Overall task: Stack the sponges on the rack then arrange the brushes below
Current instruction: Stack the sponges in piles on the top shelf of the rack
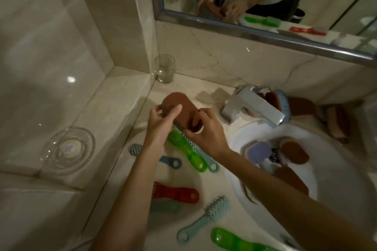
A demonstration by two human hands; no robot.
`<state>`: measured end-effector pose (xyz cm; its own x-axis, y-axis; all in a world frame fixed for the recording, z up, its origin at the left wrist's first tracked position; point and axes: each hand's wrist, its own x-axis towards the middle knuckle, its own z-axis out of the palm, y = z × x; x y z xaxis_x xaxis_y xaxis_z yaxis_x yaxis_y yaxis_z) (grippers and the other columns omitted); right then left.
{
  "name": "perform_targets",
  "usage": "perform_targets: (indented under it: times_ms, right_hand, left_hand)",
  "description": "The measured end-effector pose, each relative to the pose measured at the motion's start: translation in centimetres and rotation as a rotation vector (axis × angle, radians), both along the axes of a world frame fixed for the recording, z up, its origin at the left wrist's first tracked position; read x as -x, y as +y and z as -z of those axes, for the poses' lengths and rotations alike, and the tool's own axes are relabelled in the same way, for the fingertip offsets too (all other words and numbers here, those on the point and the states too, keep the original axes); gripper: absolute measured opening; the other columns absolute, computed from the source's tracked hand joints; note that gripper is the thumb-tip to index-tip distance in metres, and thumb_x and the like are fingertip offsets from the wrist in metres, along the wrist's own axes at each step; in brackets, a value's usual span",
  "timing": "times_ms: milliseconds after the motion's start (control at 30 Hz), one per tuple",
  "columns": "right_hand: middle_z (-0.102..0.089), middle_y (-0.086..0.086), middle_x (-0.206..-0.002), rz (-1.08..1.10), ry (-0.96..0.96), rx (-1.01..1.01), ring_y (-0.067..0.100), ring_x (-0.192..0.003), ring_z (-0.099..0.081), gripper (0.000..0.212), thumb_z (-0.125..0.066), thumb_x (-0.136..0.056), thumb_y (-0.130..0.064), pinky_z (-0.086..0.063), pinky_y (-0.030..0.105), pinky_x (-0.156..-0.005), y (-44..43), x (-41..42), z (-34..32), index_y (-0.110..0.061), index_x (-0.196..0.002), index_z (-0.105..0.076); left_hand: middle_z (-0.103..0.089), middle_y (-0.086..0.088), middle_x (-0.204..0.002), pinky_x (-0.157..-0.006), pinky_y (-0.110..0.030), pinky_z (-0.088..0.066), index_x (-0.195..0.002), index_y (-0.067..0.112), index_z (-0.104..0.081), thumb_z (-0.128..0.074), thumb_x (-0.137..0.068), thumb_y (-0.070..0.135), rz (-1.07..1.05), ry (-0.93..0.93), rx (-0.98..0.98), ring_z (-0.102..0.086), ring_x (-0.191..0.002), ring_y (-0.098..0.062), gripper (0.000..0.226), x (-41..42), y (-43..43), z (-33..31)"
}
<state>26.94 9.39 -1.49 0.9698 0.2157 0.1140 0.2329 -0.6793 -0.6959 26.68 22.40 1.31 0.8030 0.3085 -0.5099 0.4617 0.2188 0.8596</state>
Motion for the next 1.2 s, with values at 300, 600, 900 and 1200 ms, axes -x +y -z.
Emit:
perform_targets:
  times_ms: [300, 600, 900, 1200]
  right_hand:
    - [-0.056, 0.013, -0.1, 0.489, 0.233, -0.321, 0.016, -0.09, -0.052, 0.029, -0.05, -0.093, -0.028, -0.043, 0.026, -0.079, -11.0, 9.1, 3.0, 0.0, -0.099, -0.056]
    - [-0.046, 0.017, -0.132, 0.501, 0.695, 0.29, 0.034, -0.119, -0.05, 0.05, -0.055, -0.092, -0.028, -0.041, 0.038, -0.094, -20.7, 11.8, 11.0, -0.002, -0.131, -0.039]
    - [-0.026, 0.017, -0.145, 0.423, 0.861, 0.425, 0.038, -0.134, -0.029, 0.078, -0.059, -0.087, -0.044, -0.033, 0.045, -0.106, -18.4, 10.9, 14.2, -0.006, -0.144, -0.022]
    - [-0.045, 0.019, -0.129, 0.389, 0.767, 0.304, 0.036, -0.115, -0.05, 0.064, -0.063, -0.085, -0.036, -0.042, 0.036, -0.093, -20.1, 11.0, 11.7, -0.003, -0.133, -0.036]
  left_hand:
    - [-0.056, -0.012, -0.125, -0.083, -0.028, -0.043, -0.127, 0.003, -0.042, -0.071, -0.08, 0.018, 0.247, 0.043, -0.282, -0.056, -0.105, -0.024, 0.057, 5.2, -9.7, 1.5]
    - [-0.056, -0.013, -0.128, -0.083, -0.03, -0.041, -0.127, 0.007, -0.045, -0.066, -0.083, 0.024, 0.508, 0.165, -0.394, -0.055, -0.114, -0.03, 0.051, 6.4, -15.4, 4.6]
    - [-0.056, -0.013, -0.126, -0.088, -0.033, -0.043, -0.125, 0.006, -0.046, -0.065, -0.083, 0.028, 0.541, 0.229, -0.493, -0.055, -0.114, -0.031, 0.051, 6.5, -17.0, 6.4]
    - [-0.059, -0.011, -0.122, -0.088, -0.038, -0.05, -0.122, 0.011, -0.049, -0.067, -0.081, 0.025, 0.516, 0.193, -0.537, -0.057, -0.109, -0.031, 0.047, 7.7, -16.3, 6.1]
